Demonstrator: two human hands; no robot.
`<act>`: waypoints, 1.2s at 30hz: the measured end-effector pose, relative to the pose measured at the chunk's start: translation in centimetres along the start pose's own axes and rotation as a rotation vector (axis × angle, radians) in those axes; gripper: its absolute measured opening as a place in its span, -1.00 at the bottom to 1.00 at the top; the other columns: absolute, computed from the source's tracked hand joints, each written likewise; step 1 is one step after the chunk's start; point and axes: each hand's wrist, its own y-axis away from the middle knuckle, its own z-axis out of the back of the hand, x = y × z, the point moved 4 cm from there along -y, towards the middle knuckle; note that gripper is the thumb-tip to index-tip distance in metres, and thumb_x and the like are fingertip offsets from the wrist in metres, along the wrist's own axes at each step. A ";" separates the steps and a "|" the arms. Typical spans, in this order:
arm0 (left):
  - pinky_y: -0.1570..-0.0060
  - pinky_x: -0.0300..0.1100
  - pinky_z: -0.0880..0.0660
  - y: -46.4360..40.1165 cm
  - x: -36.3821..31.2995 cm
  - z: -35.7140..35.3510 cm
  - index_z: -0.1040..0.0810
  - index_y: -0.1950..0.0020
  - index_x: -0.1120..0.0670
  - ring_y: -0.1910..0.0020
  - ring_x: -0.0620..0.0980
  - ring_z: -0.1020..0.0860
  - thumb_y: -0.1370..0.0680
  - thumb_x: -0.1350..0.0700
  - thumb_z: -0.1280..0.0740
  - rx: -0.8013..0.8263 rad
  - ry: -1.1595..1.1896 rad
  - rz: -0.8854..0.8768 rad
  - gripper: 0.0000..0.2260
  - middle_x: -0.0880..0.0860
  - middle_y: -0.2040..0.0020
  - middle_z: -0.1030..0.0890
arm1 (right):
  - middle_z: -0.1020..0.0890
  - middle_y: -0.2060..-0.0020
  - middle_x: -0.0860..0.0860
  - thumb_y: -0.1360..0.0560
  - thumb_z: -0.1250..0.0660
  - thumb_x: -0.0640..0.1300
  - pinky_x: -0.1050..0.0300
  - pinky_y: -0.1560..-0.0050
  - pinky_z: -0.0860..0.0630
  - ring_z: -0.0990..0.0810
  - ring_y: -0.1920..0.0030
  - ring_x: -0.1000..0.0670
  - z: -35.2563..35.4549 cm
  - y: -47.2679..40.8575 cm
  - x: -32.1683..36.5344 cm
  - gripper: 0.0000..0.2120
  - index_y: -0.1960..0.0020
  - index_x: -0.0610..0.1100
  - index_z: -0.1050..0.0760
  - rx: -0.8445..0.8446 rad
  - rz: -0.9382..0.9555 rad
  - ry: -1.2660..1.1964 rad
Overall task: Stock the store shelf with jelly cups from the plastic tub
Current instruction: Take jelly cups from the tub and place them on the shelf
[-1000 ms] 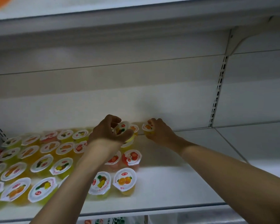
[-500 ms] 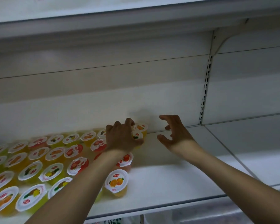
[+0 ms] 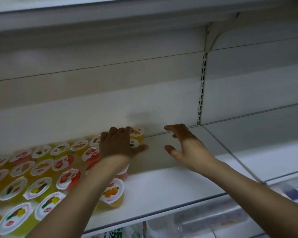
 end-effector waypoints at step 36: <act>-0.14 -0.04 -0.44 28.1 -56.1 -21.2 -0.24 -0.47 0.01 -0.27 0.08 -0.42 -0.50 -0.15 -0.35 0.784 0.390 -0.426 -0.39 0.06 -0.34 -0.41 | -0.38 -0.36 -0.05 -0.54 -0.27 -0.09 0.04 -0.26 -0.36 -0.32 -0.36 -0.10 15.8 44.5 -37.3 -0.51 -0.45 -0.02 -0.28 0.701 -0.383 0.560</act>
